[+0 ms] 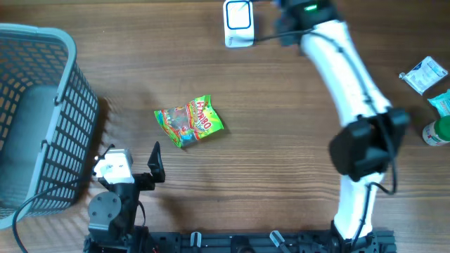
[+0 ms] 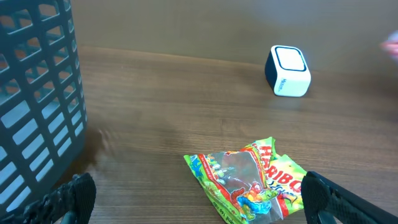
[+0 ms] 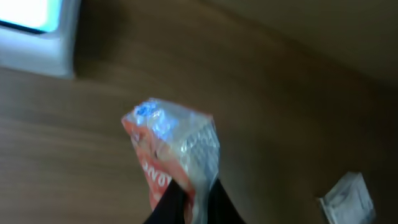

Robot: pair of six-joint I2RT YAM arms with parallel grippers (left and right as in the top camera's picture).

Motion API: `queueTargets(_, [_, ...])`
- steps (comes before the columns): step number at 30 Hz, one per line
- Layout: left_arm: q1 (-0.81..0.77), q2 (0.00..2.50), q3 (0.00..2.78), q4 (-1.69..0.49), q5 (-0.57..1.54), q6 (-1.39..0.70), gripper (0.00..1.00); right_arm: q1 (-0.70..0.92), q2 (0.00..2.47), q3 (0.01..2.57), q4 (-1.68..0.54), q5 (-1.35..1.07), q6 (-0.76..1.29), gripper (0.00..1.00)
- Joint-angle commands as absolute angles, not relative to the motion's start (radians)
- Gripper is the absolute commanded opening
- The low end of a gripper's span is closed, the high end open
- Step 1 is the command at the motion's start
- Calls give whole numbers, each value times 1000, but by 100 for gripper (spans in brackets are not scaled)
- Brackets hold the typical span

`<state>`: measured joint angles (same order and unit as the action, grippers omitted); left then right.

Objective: Scan the item barcode
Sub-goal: 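Carry the red-white box with right gripper to the right edge, then reach the right gripper to the Haribo bag and grasp it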

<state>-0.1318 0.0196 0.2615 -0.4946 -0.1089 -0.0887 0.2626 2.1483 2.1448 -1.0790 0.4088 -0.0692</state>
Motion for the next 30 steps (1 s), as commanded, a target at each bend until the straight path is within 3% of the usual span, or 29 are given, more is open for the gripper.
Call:
queueTargets(1, [-137, 14, 258, -492, -125, -94, 100, 58, 2152, 2099, -1165, 429, 86, 4])
queueTargets(7, [-137, 14, 258, -492, -125, -94, 100, -290, 2152, 1839, -955, 306, 74, 4])
queueTargets(12, [-137, 14, 258, -492, -125, -94, 100, -442, 2149, 1737, -849, 242, 82, 4])
queueTargets(13, [-137, 14, 258, -492, -125, -94, 100, -450, 2148, 1753, -855, 220, 82, 26])
queueTargets(14, [-137, 14, 258, -492, -125, -94, 100, -452, 2146, 1767, -866, 202, 81, 63])
queueTargets(15, [-137, 14, 258, -492, -125, -94, 100, -452, 2142, 1794, -887, 165, 82, 87])
queueTargets(16, [-137, 14, 258, -492, -125, -94, 100, -448, 2133, 1821, -907, 111, 82, 100])
queueTargets(20, [-137, 14, 258, -492, -125, -94, 100, -401, 2032, 1885, -956, -47, 136, 100])
queueTargets(26, [-137, 14, 258, -492, -125, -94, 100, -184, 1942, 1849, -1065, -625, 275, 100])
queueTargets(30, [-137, 14, 258, -492, -125, -94, 100, 93, 1942, 1669, -1032, -744, 695, 100])
